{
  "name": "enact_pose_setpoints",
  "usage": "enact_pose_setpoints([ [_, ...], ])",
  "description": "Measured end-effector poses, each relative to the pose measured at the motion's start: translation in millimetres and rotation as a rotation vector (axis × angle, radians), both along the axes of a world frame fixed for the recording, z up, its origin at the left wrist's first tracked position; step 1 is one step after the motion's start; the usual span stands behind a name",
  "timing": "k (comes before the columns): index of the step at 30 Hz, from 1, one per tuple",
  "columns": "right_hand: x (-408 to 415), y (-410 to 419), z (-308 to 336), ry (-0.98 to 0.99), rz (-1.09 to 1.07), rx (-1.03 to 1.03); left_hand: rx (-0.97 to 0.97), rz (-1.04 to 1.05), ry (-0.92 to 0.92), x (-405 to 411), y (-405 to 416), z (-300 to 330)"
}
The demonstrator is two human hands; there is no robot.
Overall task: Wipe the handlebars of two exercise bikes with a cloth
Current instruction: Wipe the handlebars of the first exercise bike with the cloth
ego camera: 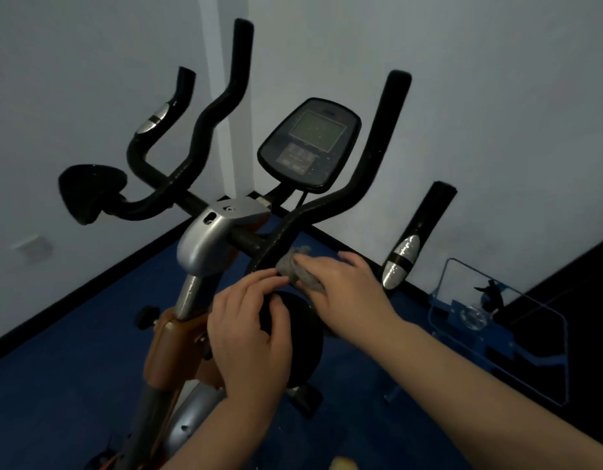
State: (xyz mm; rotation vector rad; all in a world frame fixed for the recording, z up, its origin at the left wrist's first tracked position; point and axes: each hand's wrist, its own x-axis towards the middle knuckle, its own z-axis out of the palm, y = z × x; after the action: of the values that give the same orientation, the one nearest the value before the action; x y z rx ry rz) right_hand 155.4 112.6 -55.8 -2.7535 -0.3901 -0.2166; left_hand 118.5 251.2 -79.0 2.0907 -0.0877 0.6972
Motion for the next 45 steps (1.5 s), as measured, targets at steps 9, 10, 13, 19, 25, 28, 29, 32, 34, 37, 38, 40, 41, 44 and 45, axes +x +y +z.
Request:
enact_pose_setpoints([
  [9,-31.3,-73.2,15.5,-0.274,0.069,-0.348,-0.046,-0.184,-0.041,10.2,-24.7,32.4],
  [10,-26.0,-81.3,22.3,-0.318,0.032,-0.356,-0.060,-0.217,-0.037,16.5,-31.8,36.1],
  [13,-12.7,-92.4,33.8,-0.416,-0.084,-0.226,-0.065,-0.183,-0.003,35.3,-47.9,40.8],
  [19,-41.7,-89.0,0.6,-0.363,0.134,0.027,0.026,-0.133,0.011,34.3,-48.4,35.2],
  [25,-22.4,-117.4,20.0,-0.406,0.081,0.010,0.066,-0.110,0.026,33.7,-48.6,36.1],
  [28,-27.2,-108.6,13.5,-0.374,0.042,0.075,0.117,-0.096,0.037,33.9,-49.8,36.1],
  [29,-31.2,-102.2,7.3,-0.362,0.087,0.071,0.138,-0.093,0.041,34.0,-50.1,36.1],
  [32,-26.8,-104.5,-0.3,-0.359,0.238,0.001,0.158,-0.093,0.056,34.6,-50.5,35.6],
  [34,-7.1,-121.6,5.8,-0.411,0.196,0.014,0.164,-0.091,0.065,34.5,-50.6,35.8],
  [37,10.3,-136.5,11.2,-0.498,0.093,0.107,0.158,-0.085,0.085,33.8,-52.0,37.1],
  [38,7.4,-132.0,7.6,-0.489,0.077,0.167,0.141,-0.086,0.096,34.0,-52.8,37.7],
  [40,-3.7,-119.3,-3.7,-0.460,0.096,0.232,0.091,-0.106,0.120,35.7,-56.3,39.6],
  [41,-7.8,-116.0,-7.9,-0.456,0.153,0.221,0.071,-0.127,0.133,37.4,-58.4,40.7],
  [44,1.6,-130.2,-3.5,-0.452,0.323,0.101,0.037,-0.217,0.176,43.6,-68.1,44.7],
  [45,9.9,-138.6,3.4,-0.466,0.333,0.059,0.030,-0.237,0.193,45.7,-71.9,45.6],
])
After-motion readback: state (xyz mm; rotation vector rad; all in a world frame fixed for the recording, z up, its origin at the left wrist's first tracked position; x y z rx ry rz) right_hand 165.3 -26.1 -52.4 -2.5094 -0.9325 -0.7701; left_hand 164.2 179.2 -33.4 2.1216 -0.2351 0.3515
